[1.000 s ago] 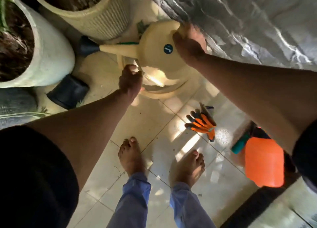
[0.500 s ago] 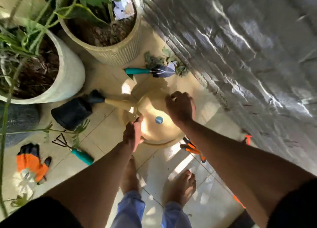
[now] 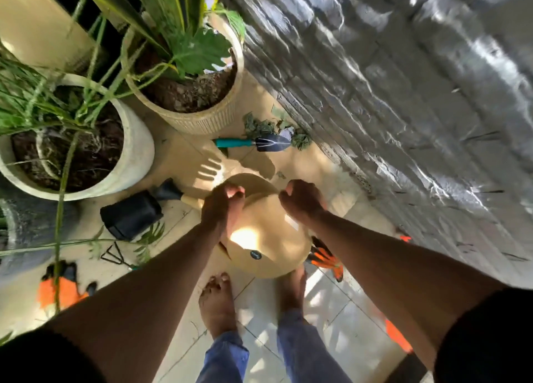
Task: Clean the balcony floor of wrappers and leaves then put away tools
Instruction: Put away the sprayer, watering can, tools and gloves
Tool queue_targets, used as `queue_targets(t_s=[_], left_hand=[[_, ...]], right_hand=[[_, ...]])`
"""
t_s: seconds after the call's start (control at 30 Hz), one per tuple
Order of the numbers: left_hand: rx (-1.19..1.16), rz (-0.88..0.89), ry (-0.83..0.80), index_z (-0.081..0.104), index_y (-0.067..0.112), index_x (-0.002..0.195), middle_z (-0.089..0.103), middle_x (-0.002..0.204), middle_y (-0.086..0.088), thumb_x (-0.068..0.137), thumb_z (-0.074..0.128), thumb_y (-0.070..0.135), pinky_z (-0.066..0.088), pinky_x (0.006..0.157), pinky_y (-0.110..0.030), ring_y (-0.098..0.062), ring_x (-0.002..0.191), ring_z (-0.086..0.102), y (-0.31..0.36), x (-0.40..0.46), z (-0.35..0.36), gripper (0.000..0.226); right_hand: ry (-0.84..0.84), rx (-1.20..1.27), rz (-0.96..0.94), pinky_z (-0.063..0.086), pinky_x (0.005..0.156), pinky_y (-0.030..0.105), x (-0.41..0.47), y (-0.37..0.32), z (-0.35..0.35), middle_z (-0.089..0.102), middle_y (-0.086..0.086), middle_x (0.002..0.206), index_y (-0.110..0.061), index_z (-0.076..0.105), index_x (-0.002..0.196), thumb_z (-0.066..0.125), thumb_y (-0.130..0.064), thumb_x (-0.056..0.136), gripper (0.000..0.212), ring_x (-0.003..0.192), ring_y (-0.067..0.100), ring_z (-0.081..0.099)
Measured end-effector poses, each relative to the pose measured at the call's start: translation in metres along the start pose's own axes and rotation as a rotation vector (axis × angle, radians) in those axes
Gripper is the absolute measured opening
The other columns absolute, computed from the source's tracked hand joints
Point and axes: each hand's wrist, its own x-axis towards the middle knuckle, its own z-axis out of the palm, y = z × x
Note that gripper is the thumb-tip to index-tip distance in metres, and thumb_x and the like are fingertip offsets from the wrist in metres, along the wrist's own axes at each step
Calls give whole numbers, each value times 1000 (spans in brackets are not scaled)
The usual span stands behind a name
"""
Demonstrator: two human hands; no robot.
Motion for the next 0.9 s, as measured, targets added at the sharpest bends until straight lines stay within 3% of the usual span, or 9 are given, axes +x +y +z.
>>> queue_targets(t_s=[0.1,0.3,0.4,0.53,0.6,0.7,0.77,0.83,0.9], left_hand=[[76,120,-26,72,16,117,72,117,-8,99,58,31,56,96,-48,-28,109,67,17,23,-3,27],[154,42,29,73,12,109,72,109,-10,99,57,28,56,96,-49,-27,102,68,20,41,-9,25],[288,31,18,73,11,96,72,98,-11,98,53,27,58,90,-46,-24,91,68,19,39,-14,26],[267,89,10,72,6,112,71,111,-14,101,48,24,55,96,-46,-27,102,67,16,53,-6,32],[364,125,3,69,7,121,69,123,-12,103,47,23,48,96,-34,-23,108,63,10,69,2,32],[416,191,13,60,13,138,61,140,-7,103,51,23,43,96,-31,-23,125,57,1,105,12,38],[387,207,29,57,18,141,58,142,-3,103,52,25,42,92,-27,-19,125,56,-1,127,15,39],[352,227,63,59,20,138,60,140,-1,103,53,27,47,93,-28,-16,121,58,-5,145,19,36],[312,246,102,60,18,137,62,139,-1,101,54,23,49,101,-33,-16,123,60,-8,155,19,37]], right_hand=[[-6,-28,-80,55,87,36,31,-2,-9,71,15,117,-14,67,117,54,-36,98,32,109,35,65],[-91,-139,-222,47,83,31,56,3,-19,67,15,125,-11,60,127,56,-29,97,36,114,32,62],[-100,-182,-271,50,93,34,62,4,-27,65,14,131,-10,57,136,56,-32,99,43,120,31,60],[-65,-171,-247,51,100,41,94,4,-19,59,17,135,-13,49,144,56,-35,96,53,125,35,56],[-40,-125,-216,53,94,39,120,1,-9,62,18,130,-14,50,143,57,-33,93,54,119,36,60],[21,-34,-209,56,90,42,163,-5,4,61,16,129,-20,47,144,56,-29,89,56,110,35,63],[80,7,-204,59,80,43,187,-11,9,58,13,126,-27,47,140,53,-29,86,54,102,33,64],[132,25,-190,55,62,32,202,-17,11,60,6,116,-31,50,136,55,-25,90,47,91,26,64],[167,40,-180,56,62,30,208,-22,15,62,1,109,-30,56,131,58,-20,91,42,90,22,66]])
